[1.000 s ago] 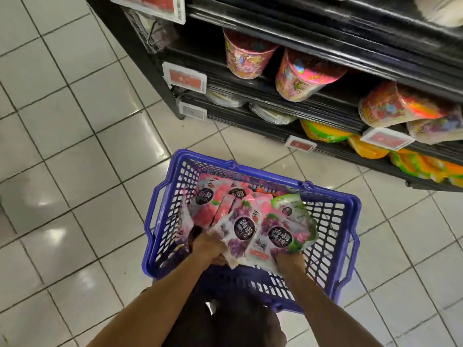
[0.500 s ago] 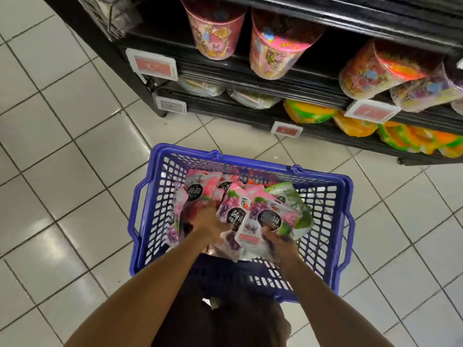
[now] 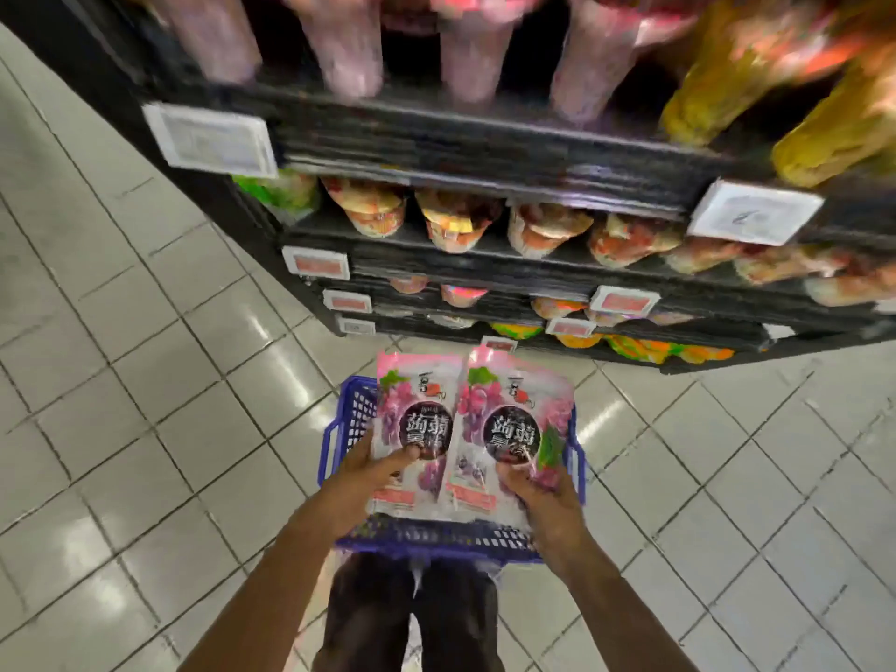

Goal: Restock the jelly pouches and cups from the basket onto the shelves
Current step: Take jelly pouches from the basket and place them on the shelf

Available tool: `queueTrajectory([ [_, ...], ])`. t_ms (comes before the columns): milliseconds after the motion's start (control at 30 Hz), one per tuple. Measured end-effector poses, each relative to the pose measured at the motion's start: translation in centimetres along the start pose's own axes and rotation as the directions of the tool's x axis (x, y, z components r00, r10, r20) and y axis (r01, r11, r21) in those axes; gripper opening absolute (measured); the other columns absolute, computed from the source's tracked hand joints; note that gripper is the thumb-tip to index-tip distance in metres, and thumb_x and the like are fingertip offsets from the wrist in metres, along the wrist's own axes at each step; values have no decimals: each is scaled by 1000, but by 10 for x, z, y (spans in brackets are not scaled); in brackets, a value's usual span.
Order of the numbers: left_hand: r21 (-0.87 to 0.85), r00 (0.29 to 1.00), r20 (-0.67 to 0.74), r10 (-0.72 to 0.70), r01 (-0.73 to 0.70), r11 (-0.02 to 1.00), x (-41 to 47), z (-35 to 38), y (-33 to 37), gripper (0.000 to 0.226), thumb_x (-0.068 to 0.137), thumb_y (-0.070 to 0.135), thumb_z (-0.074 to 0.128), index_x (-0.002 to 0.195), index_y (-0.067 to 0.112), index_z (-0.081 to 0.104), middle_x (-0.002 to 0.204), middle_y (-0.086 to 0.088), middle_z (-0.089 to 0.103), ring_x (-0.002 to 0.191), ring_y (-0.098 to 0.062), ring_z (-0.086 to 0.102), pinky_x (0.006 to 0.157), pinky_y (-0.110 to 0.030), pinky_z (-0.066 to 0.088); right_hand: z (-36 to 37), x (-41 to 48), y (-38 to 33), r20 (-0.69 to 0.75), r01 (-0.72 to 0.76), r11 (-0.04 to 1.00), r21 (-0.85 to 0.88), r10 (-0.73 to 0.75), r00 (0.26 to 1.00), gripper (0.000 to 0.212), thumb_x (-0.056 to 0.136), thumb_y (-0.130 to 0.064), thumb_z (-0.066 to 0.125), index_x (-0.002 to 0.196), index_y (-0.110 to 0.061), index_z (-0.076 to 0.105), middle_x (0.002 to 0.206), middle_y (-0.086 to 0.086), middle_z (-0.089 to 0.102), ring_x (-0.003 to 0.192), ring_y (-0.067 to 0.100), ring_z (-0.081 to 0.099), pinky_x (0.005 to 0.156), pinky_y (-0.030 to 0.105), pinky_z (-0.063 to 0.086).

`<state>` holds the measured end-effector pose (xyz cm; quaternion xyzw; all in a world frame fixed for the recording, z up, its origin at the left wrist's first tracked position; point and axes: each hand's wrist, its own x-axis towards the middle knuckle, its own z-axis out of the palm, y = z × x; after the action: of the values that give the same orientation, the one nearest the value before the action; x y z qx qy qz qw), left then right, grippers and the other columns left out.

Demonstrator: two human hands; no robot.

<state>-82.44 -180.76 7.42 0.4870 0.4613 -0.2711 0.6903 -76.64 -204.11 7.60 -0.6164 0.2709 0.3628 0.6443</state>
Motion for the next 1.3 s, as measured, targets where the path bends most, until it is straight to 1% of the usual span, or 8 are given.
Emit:
queueTrajectory([
  [100,-11,989,28,147,-147,989,-80,7,65,71,49,51,92,112,35,65,112,0,73,104,-22,67,73,-37,59,14,-65,-75,53,134,991,-23,-133,990,46,56,-23,92,98,-24,73,97,13,74,88,32,70,77,42,59],
  [267,18,917,51,395,-397,918,-194,25,169,50,76,23,80,117,34,55,120,1,66,102,-11,66,74,-24,55,46,-163,-188,55,383,924,-7,-382,922,28,57,-17,91,79,-22,74,56,-1,62,55,14,61,59,26,52],
  [400,54,816,95,570,-576,816,-274,37,237,59,73,22,81,126,25,53,128,4,61,116,-16,61,92,-36,53,61,-226,-257,20,537,843,-17,-537,843,50,37,-30,98,76,-15,70,62,7,67,57,20,64,53,27,54],
  [600,5,609,183,772,-786,619,-365,41,298,63,55,33,92,109,23,61,89,7,77,78,-9,73,58,-20,55,81,-297,-331,-2,789,615,15,-789,615,51,40,-19,88,86,-38,75,70,4,74,60,10,67,53,22,53],
  [833,46,377,200,904,-926,375,-429,53,348,61,47,26,94,103,19,71,91,1,78,83,-14,74,72,-30,56,80,-356,-390,-37,894,445,-60,-896,443,66,58,10,85,114,-12,57,73,20,69,49,21,57,47,27,46],
  [967,36,294,207,933,-955,293,-457,63,369,54,53,29,92,101,16,71,91,-7,77,85,-23,74,75,-35,55,77,-385,-418,3,920,393,9,-920,393,50,65,-9,83,108,-16,58,51,13,61,36,16,50,36,19,38],
  [1067,14,246,193,950,-969,248,-476,78,380,47,54,28,88,93,12,70,83,-10,77,77,-29,75,58,-28,58,70,-404,-434,48,957,285,52,-958,282,56,60,-26,83,108,-44,61,67,14,68,50,22,54,44,23,44],
  [1300,-95,151,218,964,-980,175,-504,123,398,51,62,31,80,108,18,65,97,-8,77,86,-28,75,64,-33,61,31,-431,-468,19,960,271,67,-962,271,56,52,-37,92,102,-31,69,95,11,75,73,17,71,54,21,51],
])
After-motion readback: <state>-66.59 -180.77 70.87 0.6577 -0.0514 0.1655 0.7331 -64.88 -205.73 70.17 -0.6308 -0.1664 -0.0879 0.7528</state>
